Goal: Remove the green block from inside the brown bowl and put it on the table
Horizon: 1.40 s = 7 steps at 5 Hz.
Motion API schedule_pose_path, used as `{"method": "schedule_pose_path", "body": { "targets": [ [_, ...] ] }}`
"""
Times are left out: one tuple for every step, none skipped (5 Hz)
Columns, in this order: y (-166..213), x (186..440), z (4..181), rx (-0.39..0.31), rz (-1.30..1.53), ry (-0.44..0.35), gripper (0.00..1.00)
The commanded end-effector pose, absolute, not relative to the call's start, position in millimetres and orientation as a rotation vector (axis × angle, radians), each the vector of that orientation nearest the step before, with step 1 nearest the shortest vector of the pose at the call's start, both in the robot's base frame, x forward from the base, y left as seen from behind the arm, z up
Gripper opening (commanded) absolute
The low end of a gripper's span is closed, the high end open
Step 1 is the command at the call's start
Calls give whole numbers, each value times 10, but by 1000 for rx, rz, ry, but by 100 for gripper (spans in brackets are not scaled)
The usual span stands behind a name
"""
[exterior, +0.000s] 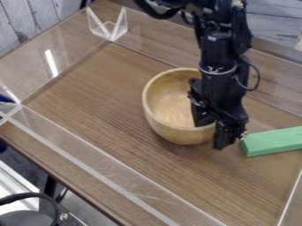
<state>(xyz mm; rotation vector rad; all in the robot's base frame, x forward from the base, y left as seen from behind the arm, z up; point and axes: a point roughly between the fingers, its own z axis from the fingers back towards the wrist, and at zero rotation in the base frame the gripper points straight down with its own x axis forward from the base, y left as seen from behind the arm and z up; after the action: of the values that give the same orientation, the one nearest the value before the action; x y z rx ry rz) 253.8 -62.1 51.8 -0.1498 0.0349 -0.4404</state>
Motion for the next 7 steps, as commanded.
{"method": "schedule_pose_path", "body": {
  "targets": [
    [-663, 2661, 800, -150, -451, -59, 100],
    [-667, 2663, 898, -150, -451, -73, 100],
    [-667, 2671, 952, -148, -449, -80, 100],
    [-667, 2676, 1012, -146, -447, -89, 100],
    [-663, 2684, 1116, -141, -444, -109, 100],
    [-647, 2697, 1239, -134, -437, -133, 100],
    [-617, 2733, 1372, -121, -421, -159, 100]
  ]
}}
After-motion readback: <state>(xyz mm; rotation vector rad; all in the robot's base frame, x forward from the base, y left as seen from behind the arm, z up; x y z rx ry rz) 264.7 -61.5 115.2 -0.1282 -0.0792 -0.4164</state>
